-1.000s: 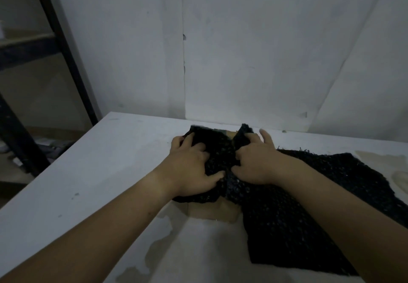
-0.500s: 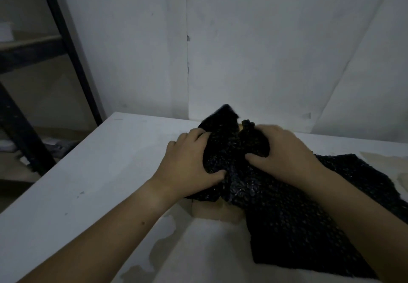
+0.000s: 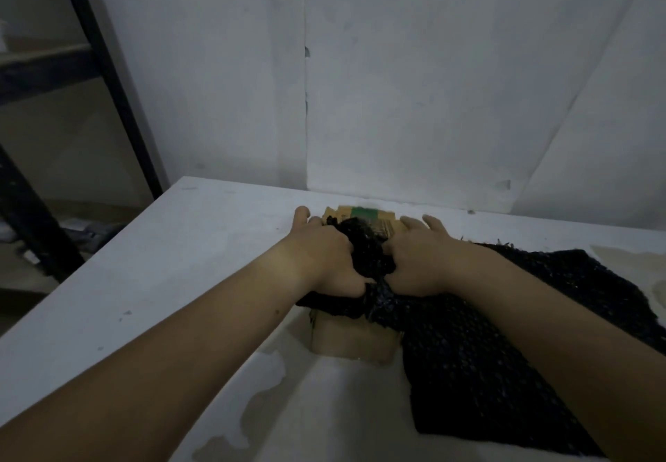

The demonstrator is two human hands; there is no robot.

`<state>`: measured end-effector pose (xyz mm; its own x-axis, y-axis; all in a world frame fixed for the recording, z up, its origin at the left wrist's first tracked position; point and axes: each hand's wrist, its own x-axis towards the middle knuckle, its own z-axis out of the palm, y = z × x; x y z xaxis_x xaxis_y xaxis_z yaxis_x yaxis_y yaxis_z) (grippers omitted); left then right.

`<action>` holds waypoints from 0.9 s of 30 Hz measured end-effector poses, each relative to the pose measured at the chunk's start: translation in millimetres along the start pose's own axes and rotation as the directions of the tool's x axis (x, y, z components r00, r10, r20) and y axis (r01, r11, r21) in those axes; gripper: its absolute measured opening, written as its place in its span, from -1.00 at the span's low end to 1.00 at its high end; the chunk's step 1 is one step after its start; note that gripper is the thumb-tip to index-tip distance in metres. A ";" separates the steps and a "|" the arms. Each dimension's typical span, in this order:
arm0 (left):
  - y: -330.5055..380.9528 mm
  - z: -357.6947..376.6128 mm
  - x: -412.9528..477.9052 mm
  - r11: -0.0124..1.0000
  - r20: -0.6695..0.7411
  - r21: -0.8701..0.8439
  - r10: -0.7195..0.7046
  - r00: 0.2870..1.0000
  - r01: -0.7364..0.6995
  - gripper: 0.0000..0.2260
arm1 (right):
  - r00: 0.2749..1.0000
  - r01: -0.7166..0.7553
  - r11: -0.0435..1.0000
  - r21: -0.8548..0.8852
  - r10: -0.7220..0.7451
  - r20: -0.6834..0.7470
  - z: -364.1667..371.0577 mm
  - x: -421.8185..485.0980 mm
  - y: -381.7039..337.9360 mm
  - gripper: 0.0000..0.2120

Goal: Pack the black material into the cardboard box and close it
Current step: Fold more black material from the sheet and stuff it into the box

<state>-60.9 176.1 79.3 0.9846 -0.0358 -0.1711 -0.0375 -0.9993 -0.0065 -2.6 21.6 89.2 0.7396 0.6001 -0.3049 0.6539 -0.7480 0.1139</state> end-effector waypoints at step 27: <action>-24.2 17.6 -32.3 0.965 -0.425 -0.165 0.117 0.898 -0.204 -0.37 | 0.974 0.139 0.983 0.124 -0.113 -0.198 -1.5 -5.3 -1.0 -0.46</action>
<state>-94.8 201.7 67.7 0.9521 -0.1547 0.2639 -0.2088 -0.9592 0.1909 -7.0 19.6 92.1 0.6782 0.7246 -0.1225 0.7253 -0.6868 -0.0473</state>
